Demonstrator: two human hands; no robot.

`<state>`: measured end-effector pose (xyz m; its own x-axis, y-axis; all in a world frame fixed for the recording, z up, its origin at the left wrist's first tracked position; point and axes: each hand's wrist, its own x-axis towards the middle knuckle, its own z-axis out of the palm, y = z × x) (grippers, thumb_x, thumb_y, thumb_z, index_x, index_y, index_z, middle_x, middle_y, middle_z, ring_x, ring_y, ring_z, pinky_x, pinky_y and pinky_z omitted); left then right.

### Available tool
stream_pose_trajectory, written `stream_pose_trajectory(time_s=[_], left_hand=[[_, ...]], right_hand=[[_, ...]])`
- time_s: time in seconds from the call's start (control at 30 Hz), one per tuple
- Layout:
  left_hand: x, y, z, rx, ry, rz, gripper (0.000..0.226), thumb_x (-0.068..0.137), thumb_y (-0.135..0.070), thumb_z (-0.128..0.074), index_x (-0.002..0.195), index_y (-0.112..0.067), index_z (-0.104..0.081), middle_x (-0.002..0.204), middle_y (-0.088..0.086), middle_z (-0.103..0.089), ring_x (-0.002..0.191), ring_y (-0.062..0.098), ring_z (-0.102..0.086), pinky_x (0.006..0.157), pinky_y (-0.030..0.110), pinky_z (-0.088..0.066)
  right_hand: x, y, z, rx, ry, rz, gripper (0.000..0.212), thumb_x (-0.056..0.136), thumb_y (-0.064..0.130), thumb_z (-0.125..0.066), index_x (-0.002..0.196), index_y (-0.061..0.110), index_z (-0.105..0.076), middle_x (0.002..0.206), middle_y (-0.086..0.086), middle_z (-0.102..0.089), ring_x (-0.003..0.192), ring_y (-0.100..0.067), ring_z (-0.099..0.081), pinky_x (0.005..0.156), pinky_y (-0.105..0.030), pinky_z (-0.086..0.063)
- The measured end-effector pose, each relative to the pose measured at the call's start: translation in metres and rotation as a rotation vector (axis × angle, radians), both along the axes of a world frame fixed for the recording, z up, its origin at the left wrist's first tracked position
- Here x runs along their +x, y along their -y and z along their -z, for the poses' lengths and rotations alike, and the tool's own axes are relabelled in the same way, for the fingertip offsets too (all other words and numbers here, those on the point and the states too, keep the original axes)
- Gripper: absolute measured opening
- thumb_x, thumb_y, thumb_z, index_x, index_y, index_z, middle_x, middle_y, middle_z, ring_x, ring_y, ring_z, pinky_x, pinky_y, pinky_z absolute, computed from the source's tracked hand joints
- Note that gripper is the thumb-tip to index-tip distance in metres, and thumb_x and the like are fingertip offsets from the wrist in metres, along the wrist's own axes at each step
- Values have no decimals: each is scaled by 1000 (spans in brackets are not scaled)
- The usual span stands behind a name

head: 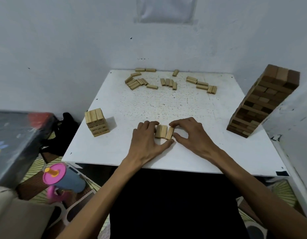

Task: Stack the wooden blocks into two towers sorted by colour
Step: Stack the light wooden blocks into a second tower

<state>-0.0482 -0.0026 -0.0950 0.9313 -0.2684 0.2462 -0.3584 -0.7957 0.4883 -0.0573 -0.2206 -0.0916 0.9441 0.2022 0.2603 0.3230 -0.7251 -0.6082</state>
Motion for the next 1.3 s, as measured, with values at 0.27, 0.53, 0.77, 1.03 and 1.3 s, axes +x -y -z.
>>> stream_pose_trajectory(time_s=[0.27,0.53,0.77,1.03,1.3], left_hand=[[13,2,-3,-116,-69,44,60,76,-42,-83,126,-17,-63,114,-4,-64,110,19,-53,91,37,-46],[33,-18,-22,9,-137,248,66,76,-50,-78,136,-27,-60,128,-8,-60,119,17,-47,94,37,-44],[38,-18,-37,161,-284,258,66,77,-57,-71,133,-24,-58,96,-11,-63,93,16,-60,83,43,-53],[47,-14,-35,139,-265,351,41,87,-36,-74,125,-20,-67,93,-11,-64,80,7,-56,69,23,-42],[48,-13,-36,131,-266,372,29,90,-31,-74,115,-17,-68,88,-6,-64,73,2,-53,66,28,-36]], right_hand=[[13,3,-11,-6,-79,-85,43,92,39,-76,131,36,-60,109,24,-65,104,-1,-51,90,-30,-47],[24,4,-19,-62,-261,-129,54,83,47,-80,132,32,-62,90,15,-63,89,-4,-58,80,-30,-49],[34,2,-29,-120,-341,-180,55,85,39,-82,134,26,-61,87,15,-66,76,2,-55,75,-22,-45],[38,1,-34,-150,-383,-211,55,87,37,-80,137,25,-60,88,15,-67,80,-7,-59,79,-29,-50],[41,0,-35,-180,-396,-209,54,87,38,-81,136,26,-60,87,14,-68,79,-2,-57,76,-24,-47]])
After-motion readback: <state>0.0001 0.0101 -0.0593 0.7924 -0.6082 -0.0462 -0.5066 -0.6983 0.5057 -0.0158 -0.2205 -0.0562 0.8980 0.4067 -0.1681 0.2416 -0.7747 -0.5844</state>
